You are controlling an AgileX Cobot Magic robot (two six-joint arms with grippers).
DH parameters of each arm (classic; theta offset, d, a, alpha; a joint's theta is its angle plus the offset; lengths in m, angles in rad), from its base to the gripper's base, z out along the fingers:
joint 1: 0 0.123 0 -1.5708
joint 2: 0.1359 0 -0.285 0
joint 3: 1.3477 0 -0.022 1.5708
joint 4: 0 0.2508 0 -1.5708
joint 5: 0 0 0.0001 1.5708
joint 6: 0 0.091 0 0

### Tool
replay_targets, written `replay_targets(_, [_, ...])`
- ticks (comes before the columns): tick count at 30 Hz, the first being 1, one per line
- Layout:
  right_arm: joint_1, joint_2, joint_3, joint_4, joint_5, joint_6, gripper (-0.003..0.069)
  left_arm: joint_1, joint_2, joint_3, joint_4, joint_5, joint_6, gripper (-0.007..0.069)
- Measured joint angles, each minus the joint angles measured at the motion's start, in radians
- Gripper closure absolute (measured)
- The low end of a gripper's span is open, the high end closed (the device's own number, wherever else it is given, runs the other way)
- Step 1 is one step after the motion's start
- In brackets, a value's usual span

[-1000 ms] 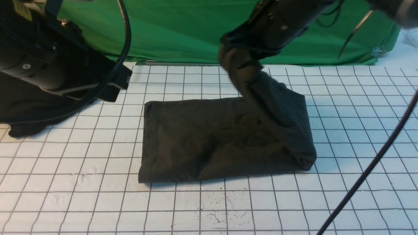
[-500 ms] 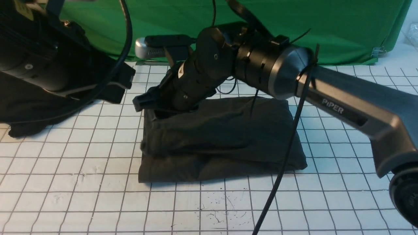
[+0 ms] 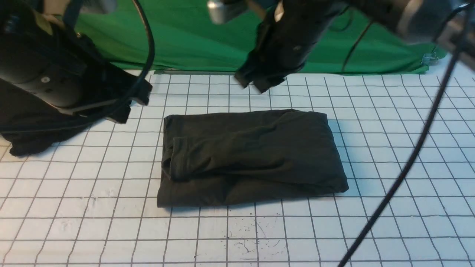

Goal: Fold a long-sleeved shirt over a white checkered tablecloth.

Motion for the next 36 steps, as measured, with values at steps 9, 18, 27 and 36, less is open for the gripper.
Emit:
replay_targets(9, [-0.227,-0.218,0.33,-0.018,0.016,-0.03,0.0662,0.106,0.279,0.0,-0.232,-0.122,0.08,0.0627])
replay_targets(18, [-0.275,-0.28,0.53,0.03,-0.056,-0.069,0.0665,0.135,0.452,0.0,-0.324,-0.274,0.212,0.0426])
replay_targets(27, [-0.275,-0.28,0.54,0.19,-0.167,-0.134,0.0665,0.135,0.51,0.0,-0.384,-0.282,0.215,0.0157])
replay_targets(36, [-0.275,-0.28,0.541,0.2,-0.189,-0.138,0.0665,0.135,0.51,0.0,-0.418,-0.25,0.269,0.0557])
